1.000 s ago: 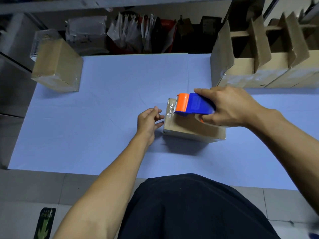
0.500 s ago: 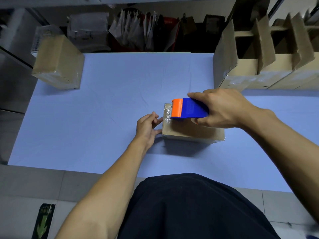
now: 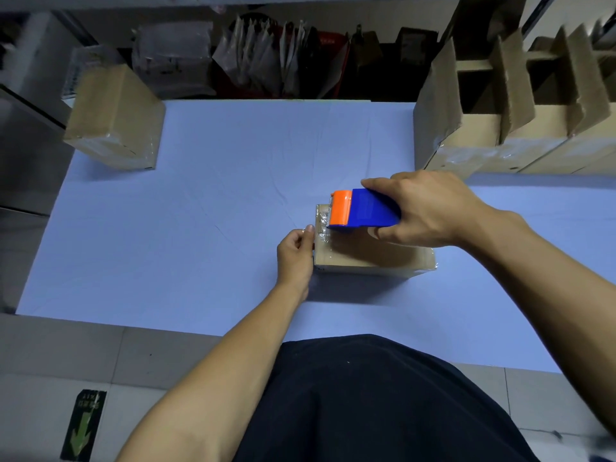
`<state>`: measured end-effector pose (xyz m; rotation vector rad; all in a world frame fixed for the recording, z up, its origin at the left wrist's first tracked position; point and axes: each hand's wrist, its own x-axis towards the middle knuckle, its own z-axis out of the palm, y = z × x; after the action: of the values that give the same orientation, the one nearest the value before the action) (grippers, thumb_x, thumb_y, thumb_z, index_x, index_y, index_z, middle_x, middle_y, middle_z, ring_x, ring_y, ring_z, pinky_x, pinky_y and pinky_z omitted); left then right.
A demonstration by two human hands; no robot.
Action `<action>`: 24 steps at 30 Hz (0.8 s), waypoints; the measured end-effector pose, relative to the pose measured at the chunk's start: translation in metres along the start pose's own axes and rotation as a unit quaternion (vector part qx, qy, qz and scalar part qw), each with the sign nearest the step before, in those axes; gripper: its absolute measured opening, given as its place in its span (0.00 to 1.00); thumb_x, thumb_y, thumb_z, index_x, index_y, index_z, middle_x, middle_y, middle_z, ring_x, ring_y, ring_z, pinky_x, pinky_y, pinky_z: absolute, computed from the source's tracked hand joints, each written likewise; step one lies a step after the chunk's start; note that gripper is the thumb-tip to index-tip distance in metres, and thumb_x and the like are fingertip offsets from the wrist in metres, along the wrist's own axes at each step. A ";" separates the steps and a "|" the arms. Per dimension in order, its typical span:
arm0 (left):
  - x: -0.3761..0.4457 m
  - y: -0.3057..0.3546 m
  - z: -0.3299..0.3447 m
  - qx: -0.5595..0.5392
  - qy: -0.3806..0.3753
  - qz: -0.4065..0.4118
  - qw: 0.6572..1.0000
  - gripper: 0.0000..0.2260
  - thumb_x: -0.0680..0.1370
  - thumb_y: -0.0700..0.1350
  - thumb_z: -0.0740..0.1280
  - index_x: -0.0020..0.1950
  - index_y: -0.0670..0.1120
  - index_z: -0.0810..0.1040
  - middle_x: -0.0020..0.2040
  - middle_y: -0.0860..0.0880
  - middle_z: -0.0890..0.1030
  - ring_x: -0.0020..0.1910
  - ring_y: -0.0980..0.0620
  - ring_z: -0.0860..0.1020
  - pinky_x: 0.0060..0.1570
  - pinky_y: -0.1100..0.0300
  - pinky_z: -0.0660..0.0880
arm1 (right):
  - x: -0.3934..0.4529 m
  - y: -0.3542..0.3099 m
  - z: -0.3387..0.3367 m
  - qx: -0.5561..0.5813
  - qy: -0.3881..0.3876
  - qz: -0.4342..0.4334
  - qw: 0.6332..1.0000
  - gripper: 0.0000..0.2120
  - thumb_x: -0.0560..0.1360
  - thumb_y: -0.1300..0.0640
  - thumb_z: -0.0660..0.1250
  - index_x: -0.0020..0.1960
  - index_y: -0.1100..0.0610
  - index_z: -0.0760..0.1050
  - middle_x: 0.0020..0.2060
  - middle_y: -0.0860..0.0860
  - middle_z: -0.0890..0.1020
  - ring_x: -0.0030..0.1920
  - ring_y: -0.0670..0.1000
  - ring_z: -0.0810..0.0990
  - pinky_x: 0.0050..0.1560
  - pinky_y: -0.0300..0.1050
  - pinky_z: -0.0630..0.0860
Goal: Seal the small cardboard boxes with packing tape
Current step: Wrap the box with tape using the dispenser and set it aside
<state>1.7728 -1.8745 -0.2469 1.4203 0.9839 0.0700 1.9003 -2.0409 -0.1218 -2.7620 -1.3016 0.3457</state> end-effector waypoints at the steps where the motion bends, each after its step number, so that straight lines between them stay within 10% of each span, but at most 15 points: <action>1: 0.000 -0.001 0.003 -0.005 0.007 -0.013 1.000 0.12 0.83 0.50 0.64 0.50 0.42 0.77 0.40 0.49 0.79 0.39 0.55 0.78 0.38 0.63 0.76 | 0.000 0.001 0.000 -0.001 0.000 0.001 1.000 0.32 0.71 0.37 0.67 0.73 0.45 0.66 0.51 0.49 0.80 0.52 0.57 0.79 0.41 0.47 0.72; 6: 0.006 -0.011 0.001 0.050 0.003 -0.129 0.990 0.23 0.78 0.55 0.70 0.69 0.51 0.67 0.58 0.48 0.76 0.59 0.43 0.79 0.60 0.46 0.78 | -0.003 0.003 -0.001 -0.005 0.009 0.013 1.000 0.31 0.71 0.38 0.66 0.72 0.44 0.67 0.51 0.49 0.81 0.52 0.57 0.78 0.42 0.48 0.74; 10: 0.000 0.006 -0.002 0.006 0.023 -0.011 1.000 0.12 0.83 0.45 0.62 0.66 0.50 0.72 0.63 0.46 0.79 0.60 0.50 0.79 0.60 0.53 0.76 | -0.003 0.002 0.000 -0.008 0.012 0.016 1.000 0.32 0.71 0.38 0.66 0.73 0.44 0.66 0.53 0.50 0.81 0.54 0.57 0.78 0.41 0.47 0.72; 16: -0.018 -0.002 -0.008 0.155 -0.210 0.126 0.957 0.36 0.78 0.50 0.69 0.81 0.52 0.54 0.77 0.58 0.64 0.73 0.59 0.66 0.70 0.62 0.65 | -0.002 0.003 0.000 0.002 0.006 0.020 1.000 0.34 0.72 0.38 0.67 0.75 0.44 0.64 0.55 0.50 0.80 0.56 0.57 0.78 0.41 0.47 0.68; 24: -0.005 0.016 0.025 0.143 -0.023 0.150 0.978 0.19 0.83 0.44 0.63 0.74 0.46 0.71 0.70 0.49 0.75 0.67 0.52 0.74 0.61 0.66 0.68 | -0.007 0.007 -0.004 0.046 -0.010 0.059 0.997 0.28 0.72 0.39 0.66 0.67 0.51 0.68 0.46 0.54 0.81 0.44 0.59 0.74 0.42 0.51 0.76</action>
<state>1.7929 -1.8934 -0.2347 1.8211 0.7551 0.1197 1.9021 -2.0501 -0.1180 -2.7713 -1.0995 0.4302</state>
